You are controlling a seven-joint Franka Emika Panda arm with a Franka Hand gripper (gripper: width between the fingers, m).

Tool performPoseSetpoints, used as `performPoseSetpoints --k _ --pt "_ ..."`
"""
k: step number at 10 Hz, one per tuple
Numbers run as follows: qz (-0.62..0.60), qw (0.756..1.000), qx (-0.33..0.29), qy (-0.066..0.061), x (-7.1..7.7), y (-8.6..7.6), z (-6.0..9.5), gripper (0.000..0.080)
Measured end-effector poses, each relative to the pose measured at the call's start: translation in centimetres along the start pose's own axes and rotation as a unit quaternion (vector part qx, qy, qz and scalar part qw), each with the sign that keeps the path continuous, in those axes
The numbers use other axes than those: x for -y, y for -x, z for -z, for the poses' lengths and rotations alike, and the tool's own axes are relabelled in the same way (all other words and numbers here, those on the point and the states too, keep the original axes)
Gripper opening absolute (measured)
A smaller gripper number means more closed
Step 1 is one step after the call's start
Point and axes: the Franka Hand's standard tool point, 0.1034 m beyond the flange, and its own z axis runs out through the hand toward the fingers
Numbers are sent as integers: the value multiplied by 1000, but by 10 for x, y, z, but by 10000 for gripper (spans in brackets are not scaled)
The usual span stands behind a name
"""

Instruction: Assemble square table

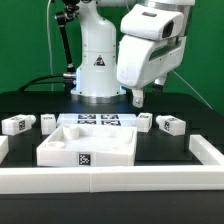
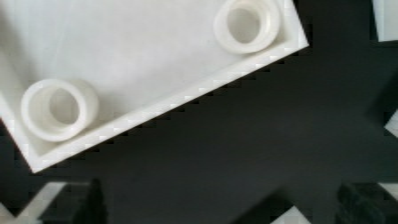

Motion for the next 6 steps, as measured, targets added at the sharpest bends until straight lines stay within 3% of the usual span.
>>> performPoseSetpoints --k 6 --pt "22 1000 -3 2 0 2 -1 649"
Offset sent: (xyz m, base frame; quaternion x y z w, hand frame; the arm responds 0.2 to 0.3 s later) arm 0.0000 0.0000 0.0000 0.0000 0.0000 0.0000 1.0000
